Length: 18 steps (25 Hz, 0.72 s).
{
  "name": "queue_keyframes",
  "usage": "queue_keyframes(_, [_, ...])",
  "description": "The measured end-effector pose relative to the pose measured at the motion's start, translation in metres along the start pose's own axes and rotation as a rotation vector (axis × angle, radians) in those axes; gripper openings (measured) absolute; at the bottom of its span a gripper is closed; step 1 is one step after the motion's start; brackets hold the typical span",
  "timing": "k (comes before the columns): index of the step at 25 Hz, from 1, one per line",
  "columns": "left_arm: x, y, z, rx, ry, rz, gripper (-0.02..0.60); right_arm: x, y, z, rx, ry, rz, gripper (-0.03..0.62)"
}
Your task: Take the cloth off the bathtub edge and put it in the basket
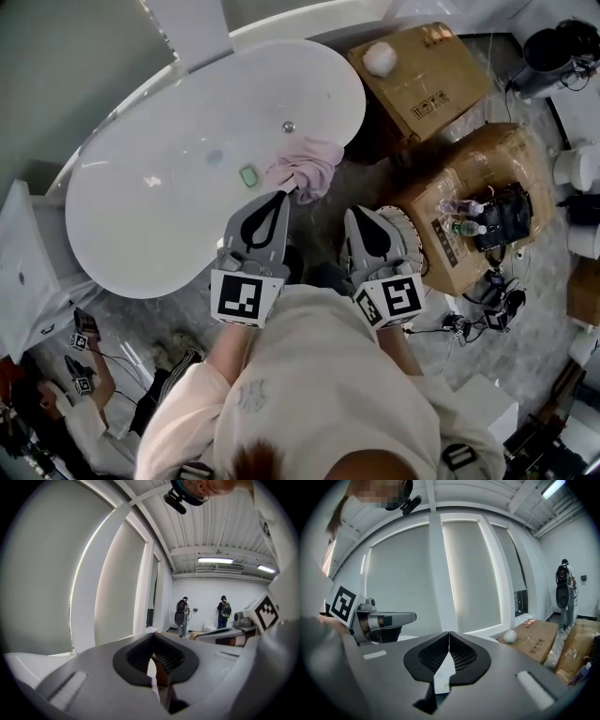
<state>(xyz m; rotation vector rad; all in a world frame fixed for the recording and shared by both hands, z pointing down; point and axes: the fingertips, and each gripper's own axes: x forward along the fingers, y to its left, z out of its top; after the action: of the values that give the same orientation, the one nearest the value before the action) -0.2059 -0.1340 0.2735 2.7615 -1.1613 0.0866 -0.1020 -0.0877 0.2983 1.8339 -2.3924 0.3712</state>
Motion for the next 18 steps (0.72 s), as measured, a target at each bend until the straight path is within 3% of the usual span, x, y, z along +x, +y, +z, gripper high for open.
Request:
queue_keyframes(7, [0.006,0.026,-0.005,-0.024,0.021,-0.014,0.049,0.024,0.012,-0.002,0.000,0.026,-0.004,0.000])
queue_keyframes(18, [0.028,0.043,-0.006,-0.071,0.037,0.010,0.049,0.050,-0.008,0.002,0.020,0.057,-0.008,0.000])
